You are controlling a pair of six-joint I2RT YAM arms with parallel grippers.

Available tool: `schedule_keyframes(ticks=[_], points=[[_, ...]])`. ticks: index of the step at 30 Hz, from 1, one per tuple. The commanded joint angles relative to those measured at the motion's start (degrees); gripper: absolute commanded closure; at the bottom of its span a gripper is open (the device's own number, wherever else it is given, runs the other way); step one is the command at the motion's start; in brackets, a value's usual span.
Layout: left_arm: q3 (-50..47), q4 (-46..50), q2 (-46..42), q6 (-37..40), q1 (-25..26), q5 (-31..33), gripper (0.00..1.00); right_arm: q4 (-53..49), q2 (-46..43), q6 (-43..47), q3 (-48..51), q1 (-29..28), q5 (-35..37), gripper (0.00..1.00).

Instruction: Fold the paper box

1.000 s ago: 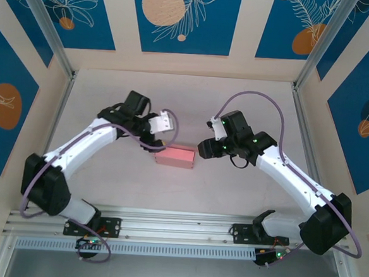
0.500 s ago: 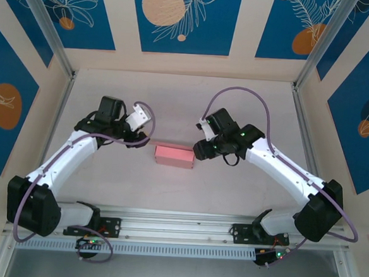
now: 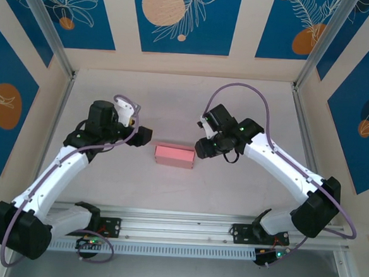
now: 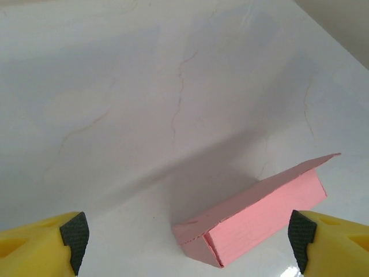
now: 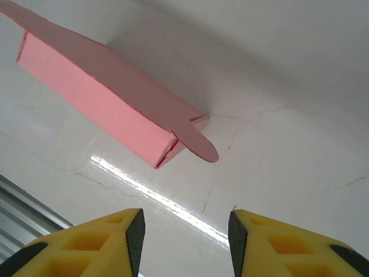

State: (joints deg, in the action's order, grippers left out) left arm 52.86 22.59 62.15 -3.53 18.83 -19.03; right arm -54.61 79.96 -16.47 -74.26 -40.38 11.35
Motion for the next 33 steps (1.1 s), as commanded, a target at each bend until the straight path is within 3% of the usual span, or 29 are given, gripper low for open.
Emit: schedule_keyframes(ticks=[1, 5, 9, 13, 18, 26, 33], points=[[-0.6, 4.1, 0.8, -1.0, 0.6, 0.5, 0.10, -2.5, 0.7, -0.1, -2.1, 0.4, -1.2, 0.56], [3.2, 11.2, 4.2, 3.7, 0.6, 0.0, 0.26, -2.6, 1.5, 0.6, -2.3, 0.9, -1.5, 0.56], [6.7, 15.3, 8.9, 15.9, 0.6, -6.5, 0.35, -1.7, 2.2, 1.6, -2.4, 1.9, -3.7, 0.55], [6.3, 13.2, 12.1, 26.7, 0.4, -5.1, 0.54, -1.7, 2.5, 2.2, -2.7, 2.5, -4.4, 0.55], [9.4, 17.3, 15.7, 34.8, 0.2, -9.3, 0.53, -1.3, 2.7, 2.3, -2.3, 2.7, -5.7, 0.58], [11.5, 18.4, 20.8, 38.1, 0.2, -7.1, 0.52, 0.2, 3.2, 3.1, -1.2, 2.4, -7.1, 0.58], [12.0, 17.3, 22.2, 38.3, 0.2, -10.1, 0.53, 0.6, 4.7, 4.5, -0.8, 2.2, -4.9, 0.58]])
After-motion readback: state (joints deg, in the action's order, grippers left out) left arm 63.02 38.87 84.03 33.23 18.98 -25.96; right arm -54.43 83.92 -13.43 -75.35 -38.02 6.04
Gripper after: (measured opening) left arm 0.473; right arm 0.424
